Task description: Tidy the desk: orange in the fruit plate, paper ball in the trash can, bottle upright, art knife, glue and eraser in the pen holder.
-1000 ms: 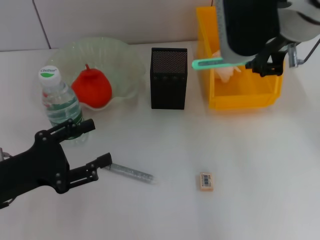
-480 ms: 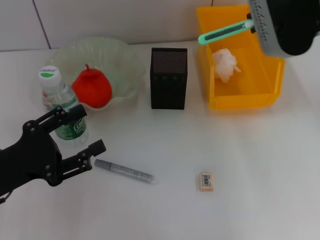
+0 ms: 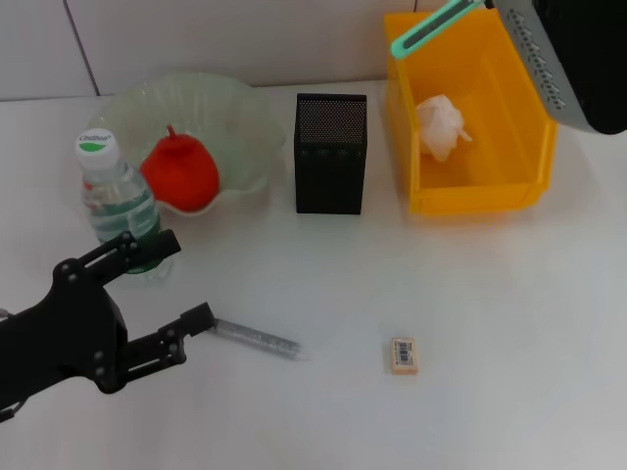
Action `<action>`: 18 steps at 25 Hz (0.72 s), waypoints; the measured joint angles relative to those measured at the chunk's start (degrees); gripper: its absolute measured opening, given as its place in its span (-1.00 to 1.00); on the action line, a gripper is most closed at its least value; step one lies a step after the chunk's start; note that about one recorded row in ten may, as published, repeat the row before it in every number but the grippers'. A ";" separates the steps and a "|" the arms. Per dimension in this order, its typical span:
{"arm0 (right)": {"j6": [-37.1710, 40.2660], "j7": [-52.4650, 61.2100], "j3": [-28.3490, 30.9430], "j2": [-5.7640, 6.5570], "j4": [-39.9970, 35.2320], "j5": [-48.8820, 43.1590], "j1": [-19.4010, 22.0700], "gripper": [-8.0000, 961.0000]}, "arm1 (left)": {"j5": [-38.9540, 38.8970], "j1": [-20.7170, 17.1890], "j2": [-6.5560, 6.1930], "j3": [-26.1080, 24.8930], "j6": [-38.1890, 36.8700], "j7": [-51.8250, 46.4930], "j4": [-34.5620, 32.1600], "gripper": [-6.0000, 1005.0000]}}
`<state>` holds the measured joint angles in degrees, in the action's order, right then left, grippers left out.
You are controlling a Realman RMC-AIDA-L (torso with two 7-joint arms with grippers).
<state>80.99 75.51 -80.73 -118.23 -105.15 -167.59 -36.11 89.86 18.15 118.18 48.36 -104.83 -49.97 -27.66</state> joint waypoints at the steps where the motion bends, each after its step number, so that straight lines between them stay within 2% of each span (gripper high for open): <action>1: -1.04 -1.07 -0.12 0.12 0.72 -0.01 0.00 -0.60 | 0.01 -0.14 0.00 0.22 -0.02 0.04 0.02 0.59; 8: -10.61 -7.58 -2.06 0.44 6.38 -0.02 0.30 -0.59 | -0.03 -0.32 0.25 0.74 -0.11 0.03 0.39 0.59; 14: -14.85 -10.82 -4.36 0.47 8.90 -0.01 -0.17 -0.59 | -0.26 -0.24 0.34 0.81 -0.07 0.15 1.03 0.59; 18: -19.60 -13.69 -6.75 0.44 14.54 0.01 -1.10 -0.59 | -0.28 -0.14 0.39 0.87 -0.01 0.32 1.59 0.59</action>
<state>61.39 61.82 -87.48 -117.80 -90.61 -167.59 -37.21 89.58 18.01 118.56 49.23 -104.85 -49.64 -26.07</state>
